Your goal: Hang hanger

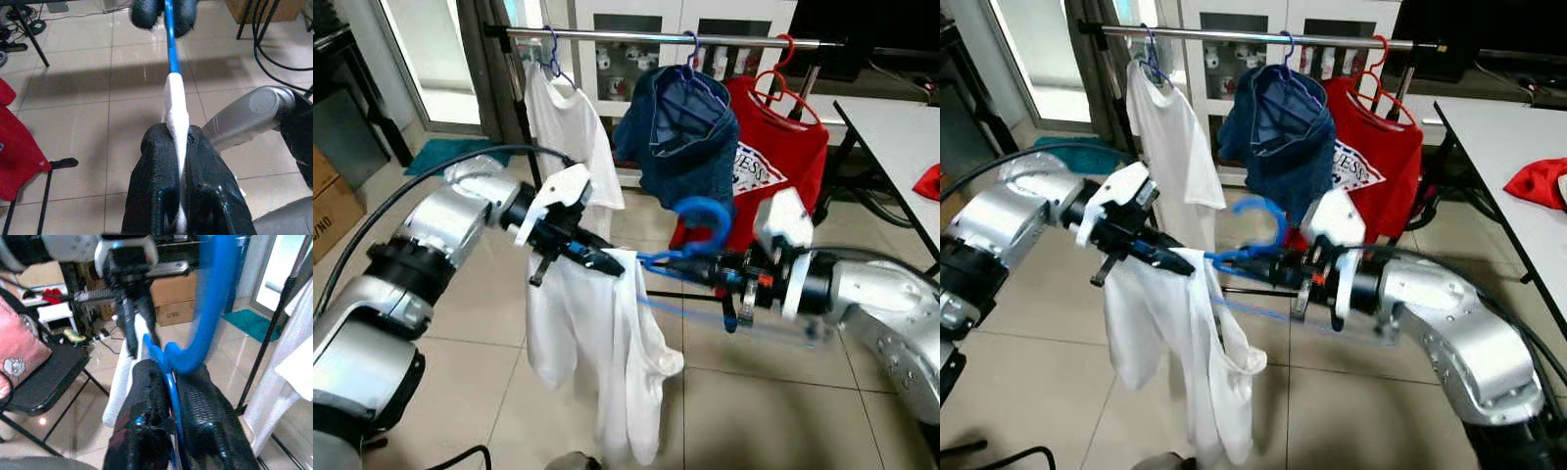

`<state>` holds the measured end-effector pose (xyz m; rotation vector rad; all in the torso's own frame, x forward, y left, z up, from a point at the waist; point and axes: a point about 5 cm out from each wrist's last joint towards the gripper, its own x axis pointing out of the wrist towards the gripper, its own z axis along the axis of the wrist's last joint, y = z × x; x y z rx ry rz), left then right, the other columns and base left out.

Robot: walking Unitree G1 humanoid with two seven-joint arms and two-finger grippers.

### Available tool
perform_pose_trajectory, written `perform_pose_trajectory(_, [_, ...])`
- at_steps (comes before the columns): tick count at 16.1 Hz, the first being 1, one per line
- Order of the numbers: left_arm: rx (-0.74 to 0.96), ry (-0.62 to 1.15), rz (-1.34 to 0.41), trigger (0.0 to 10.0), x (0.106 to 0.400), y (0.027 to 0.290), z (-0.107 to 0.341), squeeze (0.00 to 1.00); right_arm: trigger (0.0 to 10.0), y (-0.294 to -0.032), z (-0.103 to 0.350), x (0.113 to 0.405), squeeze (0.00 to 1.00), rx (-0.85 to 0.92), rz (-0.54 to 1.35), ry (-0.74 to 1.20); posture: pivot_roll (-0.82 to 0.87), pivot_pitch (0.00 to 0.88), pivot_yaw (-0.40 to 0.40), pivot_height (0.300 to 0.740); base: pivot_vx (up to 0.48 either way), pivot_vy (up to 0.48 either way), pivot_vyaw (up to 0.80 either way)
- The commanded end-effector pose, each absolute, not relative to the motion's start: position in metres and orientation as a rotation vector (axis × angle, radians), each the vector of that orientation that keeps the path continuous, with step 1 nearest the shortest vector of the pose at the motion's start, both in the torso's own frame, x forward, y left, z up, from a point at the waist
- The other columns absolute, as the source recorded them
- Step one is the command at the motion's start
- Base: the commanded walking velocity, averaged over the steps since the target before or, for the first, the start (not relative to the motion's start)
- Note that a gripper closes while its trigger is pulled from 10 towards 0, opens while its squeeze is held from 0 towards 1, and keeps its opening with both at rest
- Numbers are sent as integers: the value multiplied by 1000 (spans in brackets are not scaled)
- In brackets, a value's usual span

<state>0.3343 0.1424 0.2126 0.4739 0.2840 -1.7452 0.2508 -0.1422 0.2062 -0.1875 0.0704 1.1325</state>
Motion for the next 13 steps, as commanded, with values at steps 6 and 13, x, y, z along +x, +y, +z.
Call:
perform_pose_trajectory(6, [474, 274, -1530, 0, 343, 187, 218, 0, 10000, -182, 218, 258, 1000, -98, 934, -33, -77, 0, 27, 740, 0, 0, 0])
perform_pose_trajectory(13, [313, 33, -1471, 0, 354, 186, 254, 0, 10000, -148, 205, 231, 1000, 24, 1237, 8, -76, 0, 27, 740, 0, 0, 0])
